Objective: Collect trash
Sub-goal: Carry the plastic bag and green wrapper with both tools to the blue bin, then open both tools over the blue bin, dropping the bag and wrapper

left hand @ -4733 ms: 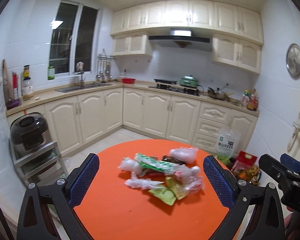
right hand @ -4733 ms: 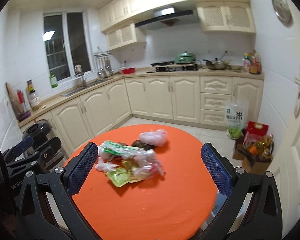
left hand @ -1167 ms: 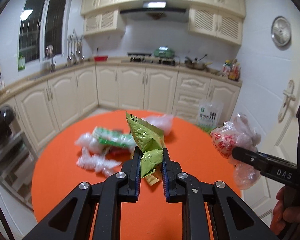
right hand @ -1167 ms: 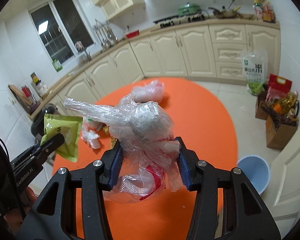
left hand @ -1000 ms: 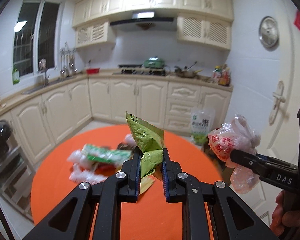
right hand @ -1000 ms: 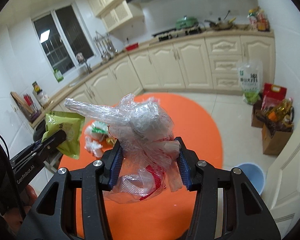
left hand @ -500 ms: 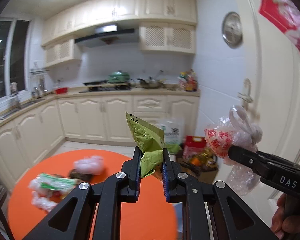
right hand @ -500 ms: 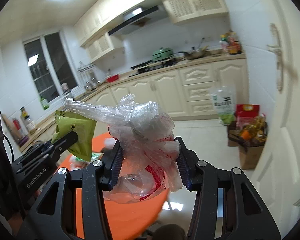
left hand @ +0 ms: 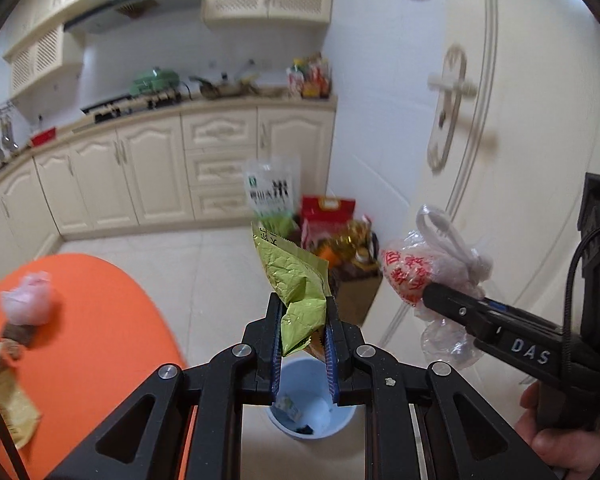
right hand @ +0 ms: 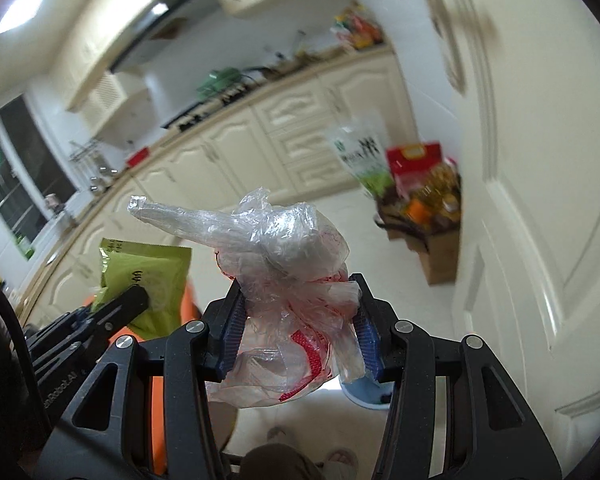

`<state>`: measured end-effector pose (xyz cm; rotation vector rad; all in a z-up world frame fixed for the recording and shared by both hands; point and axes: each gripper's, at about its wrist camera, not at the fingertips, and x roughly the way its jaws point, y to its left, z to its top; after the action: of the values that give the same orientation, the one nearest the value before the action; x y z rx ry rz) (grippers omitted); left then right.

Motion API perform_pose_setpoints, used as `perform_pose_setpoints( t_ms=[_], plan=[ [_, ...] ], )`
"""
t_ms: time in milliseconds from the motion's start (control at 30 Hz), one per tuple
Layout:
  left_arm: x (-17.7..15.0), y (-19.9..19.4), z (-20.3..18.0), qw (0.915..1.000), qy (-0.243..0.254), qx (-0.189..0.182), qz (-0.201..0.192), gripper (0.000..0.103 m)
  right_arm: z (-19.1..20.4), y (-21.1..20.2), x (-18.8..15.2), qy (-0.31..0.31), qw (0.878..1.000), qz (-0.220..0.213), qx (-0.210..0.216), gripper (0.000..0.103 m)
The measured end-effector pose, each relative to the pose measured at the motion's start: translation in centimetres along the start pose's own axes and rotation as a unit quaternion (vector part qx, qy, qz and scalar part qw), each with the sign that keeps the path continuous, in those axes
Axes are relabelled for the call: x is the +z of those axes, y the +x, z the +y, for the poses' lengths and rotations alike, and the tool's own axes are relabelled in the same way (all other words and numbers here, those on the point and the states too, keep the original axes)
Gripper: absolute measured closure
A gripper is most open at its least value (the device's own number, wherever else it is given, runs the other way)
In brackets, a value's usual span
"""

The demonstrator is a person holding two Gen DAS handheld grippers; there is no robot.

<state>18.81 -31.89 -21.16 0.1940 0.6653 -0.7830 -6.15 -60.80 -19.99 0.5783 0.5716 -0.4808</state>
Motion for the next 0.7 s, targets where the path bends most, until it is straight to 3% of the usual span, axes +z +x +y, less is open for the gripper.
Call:
perform_pose_setpoints(
  t_ms=[167,400,633,700],
  plan=[
    [1.7,7.7,-0.5,0.9976,-0.002,-0.009,0.069,0.089,-4.7,5.5,-0.7,0.038,0.998,0.049,-0.015,0.057],
    [2.6,19.5,-1.4,0.9848,-0.021,-0.015,0.172,0.089,-10.1,12.9,-2.8,0.092,0.989,0.115,-0.022,0.057],
    [4.7,28.5,-2.1,0.9717,-0.042,-0.013,0.232,0.086,-13.2,18.4,-4.5,0.127,0.980,0.154,-0.023,0.056],
    [5.4,30.2,-1.9,0.9694,-0.042,-0.012,0.241,0.080,-13.6,19.3,-4.7,0.130,0.979,0.157,-0.022,0.053]
  ],
)
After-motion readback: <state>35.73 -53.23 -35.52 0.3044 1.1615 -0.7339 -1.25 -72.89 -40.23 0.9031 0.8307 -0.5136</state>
